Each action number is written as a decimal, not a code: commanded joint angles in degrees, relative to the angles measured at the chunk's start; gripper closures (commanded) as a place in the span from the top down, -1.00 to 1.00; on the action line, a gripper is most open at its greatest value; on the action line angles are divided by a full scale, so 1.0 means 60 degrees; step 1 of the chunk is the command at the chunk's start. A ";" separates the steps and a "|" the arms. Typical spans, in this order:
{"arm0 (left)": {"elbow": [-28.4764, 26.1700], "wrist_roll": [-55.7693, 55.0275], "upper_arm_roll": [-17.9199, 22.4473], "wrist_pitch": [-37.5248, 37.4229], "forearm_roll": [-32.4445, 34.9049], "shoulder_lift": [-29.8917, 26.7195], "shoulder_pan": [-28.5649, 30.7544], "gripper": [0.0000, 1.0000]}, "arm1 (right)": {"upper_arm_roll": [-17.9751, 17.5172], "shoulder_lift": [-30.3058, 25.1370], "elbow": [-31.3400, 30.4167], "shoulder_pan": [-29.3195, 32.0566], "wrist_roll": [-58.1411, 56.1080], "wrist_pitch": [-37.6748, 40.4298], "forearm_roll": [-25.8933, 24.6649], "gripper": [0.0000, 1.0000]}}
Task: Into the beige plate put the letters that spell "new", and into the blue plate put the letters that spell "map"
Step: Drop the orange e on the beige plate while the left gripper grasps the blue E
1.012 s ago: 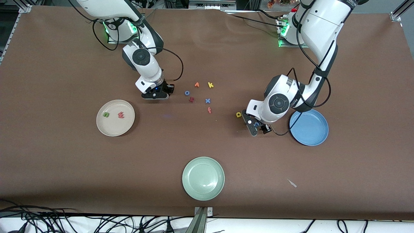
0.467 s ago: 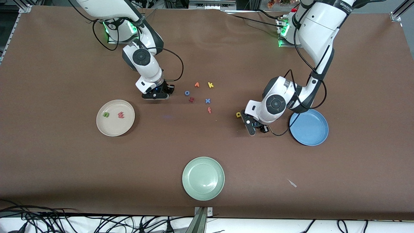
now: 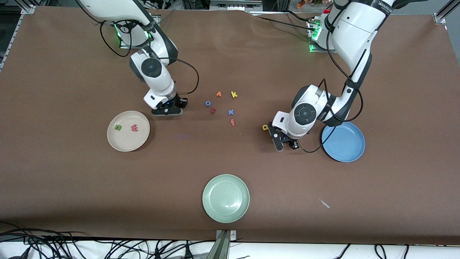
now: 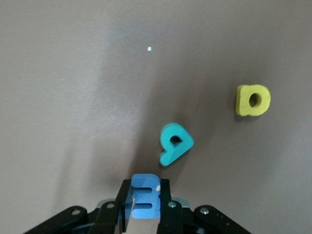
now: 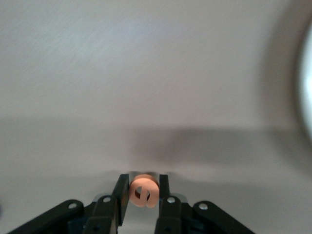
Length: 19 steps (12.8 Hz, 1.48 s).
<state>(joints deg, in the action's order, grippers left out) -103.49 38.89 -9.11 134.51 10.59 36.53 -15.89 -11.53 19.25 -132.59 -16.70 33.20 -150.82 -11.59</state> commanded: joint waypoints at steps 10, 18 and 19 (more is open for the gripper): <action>-0.0284 0.2029 0.0068 -0.2661 0.0344 -0.1489 0.2560 -0.76 | 0.2376 -0.0952 0.0580 0.0395 -0.5314 0.1610 0.0670 0.86; -0.0698 0.1025 -0.0605 -0.1880 0.0227 -0.2060 0.2912 1.00 | 0.2362 -0.2898 0.1367 0.0469 -0.5343 0.3915 0.0744 1.00; -0.0522 0.0221 -0.0867 -0.2099 0.0169 -0.2046 0.2897 1.00 | 0.2362 -0.3147 0.1922 0.0469 -0.5357 0.4897 0.0918 1.00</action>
<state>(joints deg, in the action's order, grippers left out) -108.00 46.55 -12.16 124.77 11.15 25.52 1.67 3.08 4.90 -124.84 -14.43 2.46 -130.50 -8.14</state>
